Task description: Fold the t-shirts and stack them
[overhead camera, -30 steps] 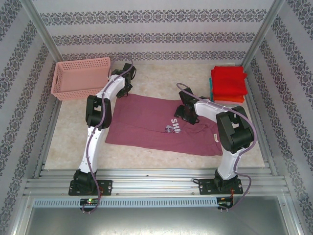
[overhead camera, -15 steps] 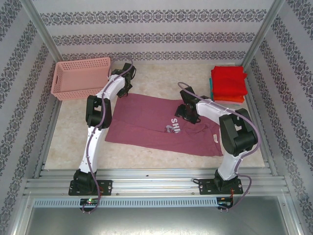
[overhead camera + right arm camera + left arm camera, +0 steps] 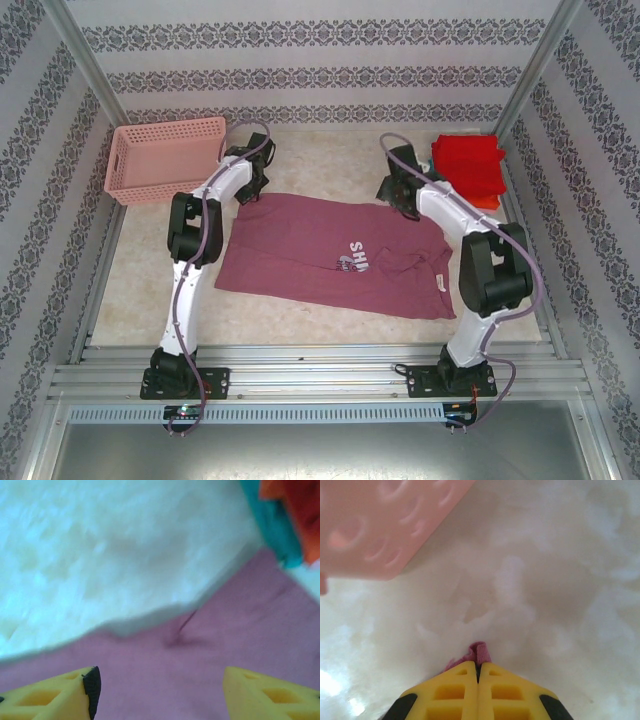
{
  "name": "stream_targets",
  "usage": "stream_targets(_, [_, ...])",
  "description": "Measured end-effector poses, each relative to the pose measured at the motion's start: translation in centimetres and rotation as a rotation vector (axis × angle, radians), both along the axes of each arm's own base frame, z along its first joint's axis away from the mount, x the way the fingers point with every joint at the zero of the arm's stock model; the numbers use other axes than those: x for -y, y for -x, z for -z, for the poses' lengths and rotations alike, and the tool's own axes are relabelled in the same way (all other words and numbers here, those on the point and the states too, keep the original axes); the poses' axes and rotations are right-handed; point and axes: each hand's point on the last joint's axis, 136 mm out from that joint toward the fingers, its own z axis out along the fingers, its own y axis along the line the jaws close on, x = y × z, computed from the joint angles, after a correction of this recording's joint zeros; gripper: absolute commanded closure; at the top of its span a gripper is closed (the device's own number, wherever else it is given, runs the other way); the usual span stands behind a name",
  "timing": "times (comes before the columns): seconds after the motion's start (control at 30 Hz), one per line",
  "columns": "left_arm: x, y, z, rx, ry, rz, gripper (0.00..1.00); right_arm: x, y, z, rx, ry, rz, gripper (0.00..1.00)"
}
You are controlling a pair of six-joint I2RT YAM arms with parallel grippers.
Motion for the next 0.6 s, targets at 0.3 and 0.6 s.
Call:
stream_targets(0.3, [-0.6,4.6,0.0,0.008,0.024,0.007,1.0,4.8,-2.0,5.1,-0.153,0.08,0.114,0.5])
stream_targets(0.6, [-0.8,4.7,-0.6,0.058,0.034,0.005,1.0,7.6,-2.3,7.5,-0.245,0.09,0.167,0.64])
